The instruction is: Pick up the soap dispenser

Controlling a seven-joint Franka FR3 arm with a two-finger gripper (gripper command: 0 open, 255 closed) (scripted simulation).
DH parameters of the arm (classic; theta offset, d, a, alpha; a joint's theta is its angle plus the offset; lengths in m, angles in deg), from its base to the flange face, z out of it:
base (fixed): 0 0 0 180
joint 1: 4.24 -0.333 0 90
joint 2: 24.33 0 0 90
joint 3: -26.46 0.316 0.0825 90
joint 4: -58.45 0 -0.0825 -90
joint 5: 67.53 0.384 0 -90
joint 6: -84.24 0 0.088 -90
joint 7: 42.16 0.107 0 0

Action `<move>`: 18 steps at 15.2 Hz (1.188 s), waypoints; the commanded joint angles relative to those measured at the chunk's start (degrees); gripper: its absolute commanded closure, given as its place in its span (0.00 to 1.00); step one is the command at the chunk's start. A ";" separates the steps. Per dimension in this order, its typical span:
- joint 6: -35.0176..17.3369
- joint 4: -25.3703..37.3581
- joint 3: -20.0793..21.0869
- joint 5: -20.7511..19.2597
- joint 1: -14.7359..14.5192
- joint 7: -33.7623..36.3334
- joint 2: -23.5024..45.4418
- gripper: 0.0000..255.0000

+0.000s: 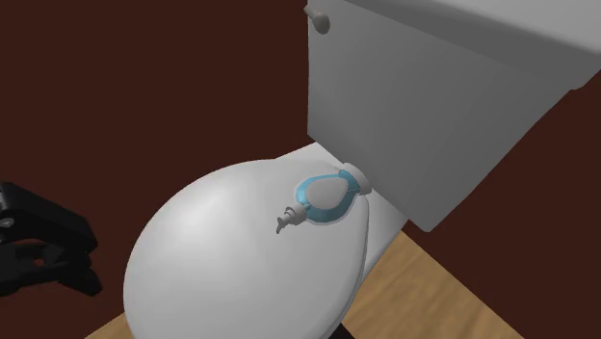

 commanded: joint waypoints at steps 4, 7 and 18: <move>-1.93 -3.82 -4.80 -2.97 -0.46 -9.09 -1.35 0.00; -4.20 -6.66 -9.82 -6.33 -0.64 -18.17 -1.47 0.00; -16.35 -8.27 -29.03 -17.76 -2.05 -51.17 9.86 0.00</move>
